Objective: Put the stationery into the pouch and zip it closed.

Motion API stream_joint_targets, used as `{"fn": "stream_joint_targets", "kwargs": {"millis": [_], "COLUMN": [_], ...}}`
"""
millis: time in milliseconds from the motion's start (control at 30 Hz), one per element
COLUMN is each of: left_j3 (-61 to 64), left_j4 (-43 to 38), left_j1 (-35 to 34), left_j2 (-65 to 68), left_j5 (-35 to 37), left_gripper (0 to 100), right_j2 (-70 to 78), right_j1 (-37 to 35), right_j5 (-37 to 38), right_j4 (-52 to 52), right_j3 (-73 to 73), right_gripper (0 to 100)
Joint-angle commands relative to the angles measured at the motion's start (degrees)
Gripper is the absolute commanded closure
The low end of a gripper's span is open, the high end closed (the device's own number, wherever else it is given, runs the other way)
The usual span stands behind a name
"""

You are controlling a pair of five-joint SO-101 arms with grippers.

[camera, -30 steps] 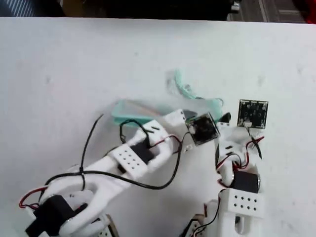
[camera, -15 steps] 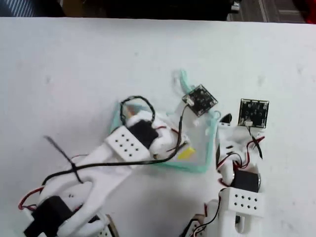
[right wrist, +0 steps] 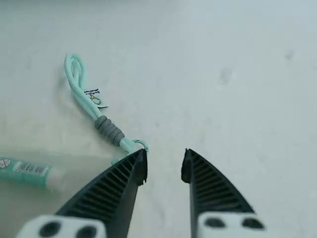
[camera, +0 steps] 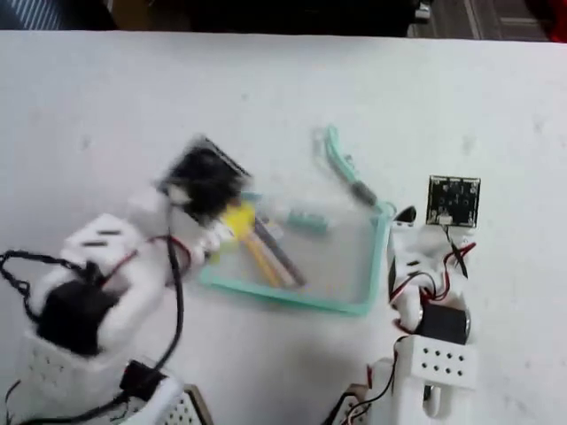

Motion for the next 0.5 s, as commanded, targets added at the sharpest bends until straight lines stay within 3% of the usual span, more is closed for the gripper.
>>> {"fn": "stream_joint_targets", "kwargs": {"millis": [0,200,467], "left_j3": [14.77,24.35,17.49], "left_j4": [-16.62,-26.64,-31.82], "left_j1": [-19.38,-22.81,-22.9], "left_j2": [3.03,15.87,41.36], "left_j5": [-0.62,-0.35,2.73], "left_gripper": [98,98,98], "right_j2": [2.51,19.47,39.87], "right_j1": [-0.22,-1.45,-0.04], "right_j5": [1.14,1.67,1.76], "right_j4": [0.75,4.0,9.71], "right_j3": [-4.31,-12.4,-21.71], "right_gripper": [95.7,98.1,98.1]}}
